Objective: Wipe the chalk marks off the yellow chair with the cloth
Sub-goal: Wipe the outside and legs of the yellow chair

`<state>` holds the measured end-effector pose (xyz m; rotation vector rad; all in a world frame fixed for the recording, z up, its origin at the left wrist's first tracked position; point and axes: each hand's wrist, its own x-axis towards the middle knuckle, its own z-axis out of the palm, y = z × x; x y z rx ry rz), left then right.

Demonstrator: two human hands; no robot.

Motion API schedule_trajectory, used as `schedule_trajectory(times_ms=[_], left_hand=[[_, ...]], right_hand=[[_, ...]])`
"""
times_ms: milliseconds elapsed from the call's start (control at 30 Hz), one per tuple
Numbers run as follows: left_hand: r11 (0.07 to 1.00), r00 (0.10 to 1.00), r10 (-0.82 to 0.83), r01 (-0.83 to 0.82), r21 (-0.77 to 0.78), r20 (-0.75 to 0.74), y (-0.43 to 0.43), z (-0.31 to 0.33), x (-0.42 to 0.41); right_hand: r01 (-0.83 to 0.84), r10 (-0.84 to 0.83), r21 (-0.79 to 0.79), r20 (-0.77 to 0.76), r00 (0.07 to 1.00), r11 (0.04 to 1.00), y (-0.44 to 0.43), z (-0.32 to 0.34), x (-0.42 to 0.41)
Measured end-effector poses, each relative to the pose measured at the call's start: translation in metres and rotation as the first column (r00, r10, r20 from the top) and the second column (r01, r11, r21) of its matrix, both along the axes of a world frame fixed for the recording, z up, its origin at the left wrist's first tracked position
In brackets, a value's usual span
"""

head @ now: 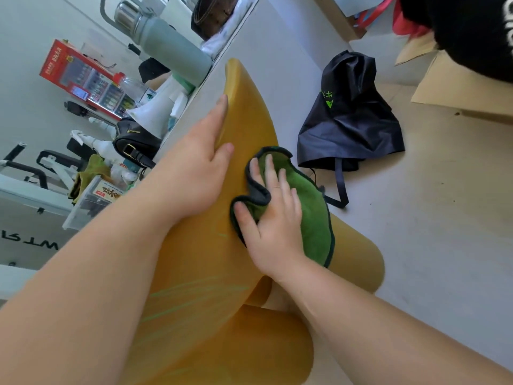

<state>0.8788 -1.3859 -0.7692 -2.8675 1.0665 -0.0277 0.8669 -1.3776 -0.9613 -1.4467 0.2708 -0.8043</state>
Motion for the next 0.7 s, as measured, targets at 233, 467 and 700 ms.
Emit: schedule_trajectory(times_ms=[233, 467, 700], left_hand=[[1.000, 1.000, 0.001, -0.001, 0.012, 0.004, 0.007, 0.002, -0.007], [0.997, 0.979, -0.069, 0.075, -0.024, 0.191, 0.079, -0.007, -0.045], [0.994, 0.986, -0.061, 0.074, -0.078, 0.155, 0.091, -0.008, -0.045]], right_hand=[[0.013, 0.057, 0.191, -0.353, 0.934, 0.981, -0.014, -0.091, -0.004], [-0.063, 0.104, 0.139, -0.317, 0.943, 0.988, -0.017, -0.051, -0.005], [0.009, -0.012, 0.029, 0.082, 0.997, 1.000, -0.020, -0.008, 0.014]])
